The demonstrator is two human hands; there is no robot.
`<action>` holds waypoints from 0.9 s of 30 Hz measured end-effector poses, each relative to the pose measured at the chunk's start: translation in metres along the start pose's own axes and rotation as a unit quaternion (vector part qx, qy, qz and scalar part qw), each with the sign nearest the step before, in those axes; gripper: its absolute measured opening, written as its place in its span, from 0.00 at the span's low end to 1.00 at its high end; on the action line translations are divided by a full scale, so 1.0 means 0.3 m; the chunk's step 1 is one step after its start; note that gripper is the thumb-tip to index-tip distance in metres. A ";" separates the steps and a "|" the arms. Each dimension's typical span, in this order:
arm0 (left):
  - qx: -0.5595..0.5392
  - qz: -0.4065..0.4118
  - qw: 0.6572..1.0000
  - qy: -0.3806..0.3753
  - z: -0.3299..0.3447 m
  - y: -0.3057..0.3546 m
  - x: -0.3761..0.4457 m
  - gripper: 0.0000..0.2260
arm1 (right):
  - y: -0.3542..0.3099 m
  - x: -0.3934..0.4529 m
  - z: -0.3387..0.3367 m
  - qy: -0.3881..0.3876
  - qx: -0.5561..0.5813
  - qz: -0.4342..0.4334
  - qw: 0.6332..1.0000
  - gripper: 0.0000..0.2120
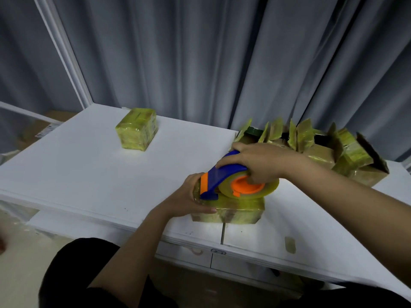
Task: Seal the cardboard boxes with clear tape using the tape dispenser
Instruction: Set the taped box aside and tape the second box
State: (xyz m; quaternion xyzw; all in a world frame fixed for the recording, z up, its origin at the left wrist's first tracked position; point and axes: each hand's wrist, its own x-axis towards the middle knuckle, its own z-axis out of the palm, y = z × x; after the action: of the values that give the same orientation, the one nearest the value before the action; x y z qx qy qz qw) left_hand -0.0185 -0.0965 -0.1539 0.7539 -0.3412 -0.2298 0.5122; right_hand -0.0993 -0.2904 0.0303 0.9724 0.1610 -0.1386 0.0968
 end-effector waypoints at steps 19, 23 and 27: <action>0.051 0.008 0.987 -0.150 -0.087 0.119 0.064 0.32 | -0.015 -0.081 0.035 0.018 0.010 0.037 0.999 0.33; 0.067 0.003 0.987 -0.147 -0.085 0.098 0.078 0.34 | 0.013 -0.111 0.083 0.131 0.166 0.000 0.977 0.28; 0.077 -0.002 0.990 -0.115 -0.064 0.069 0.071 0.37 | 0.015 -0.128 0.110 0.166 0.214 0.018 0.962 0.28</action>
State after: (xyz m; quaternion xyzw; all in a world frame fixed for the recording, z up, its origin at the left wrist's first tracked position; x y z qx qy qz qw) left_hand 0.0031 -0.1057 -0.1274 0.7602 -0.4129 -0.2895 0.4096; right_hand -0.1407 -0.3134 0.0115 0.9825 0.1234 -0.0042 -0.1396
